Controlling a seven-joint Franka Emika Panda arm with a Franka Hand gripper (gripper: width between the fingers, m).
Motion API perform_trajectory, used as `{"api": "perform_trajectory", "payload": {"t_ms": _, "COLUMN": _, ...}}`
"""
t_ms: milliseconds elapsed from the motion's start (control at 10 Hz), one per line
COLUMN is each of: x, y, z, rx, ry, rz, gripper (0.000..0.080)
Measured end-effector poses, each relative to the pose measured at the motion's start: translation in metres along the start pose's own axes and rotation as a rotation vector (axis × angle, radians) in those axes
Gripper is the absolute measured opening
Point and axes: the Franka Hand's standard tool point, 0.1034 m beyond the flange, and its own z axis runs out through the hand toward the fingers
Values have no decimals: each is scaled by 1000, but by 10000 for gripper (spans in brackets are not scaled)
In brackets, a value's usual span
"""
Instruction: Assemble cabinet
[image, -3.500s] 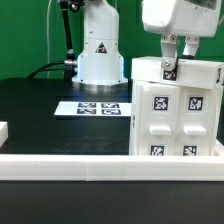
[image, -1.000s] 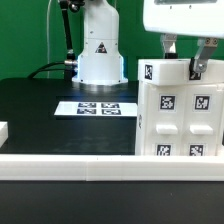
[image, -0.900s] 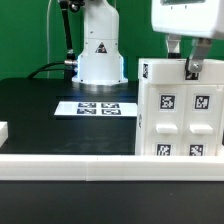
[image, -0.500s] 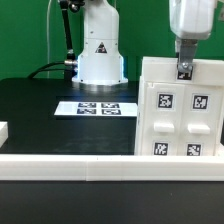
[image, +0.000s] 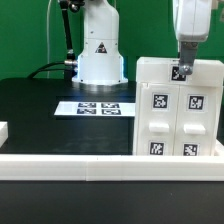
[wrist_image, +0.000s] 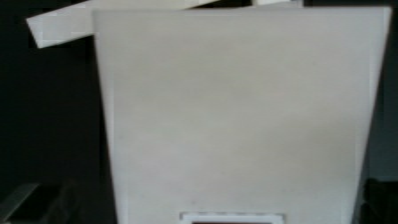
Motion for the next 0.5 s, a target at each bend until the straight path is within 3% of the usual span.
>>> {"api": "perform_trajectory", "payload": {"t_ms": 500, "x": -1, "y": 1, "z": 1, "rx": -1, "ry": 0, "rz": -9, "gripper": 797}}
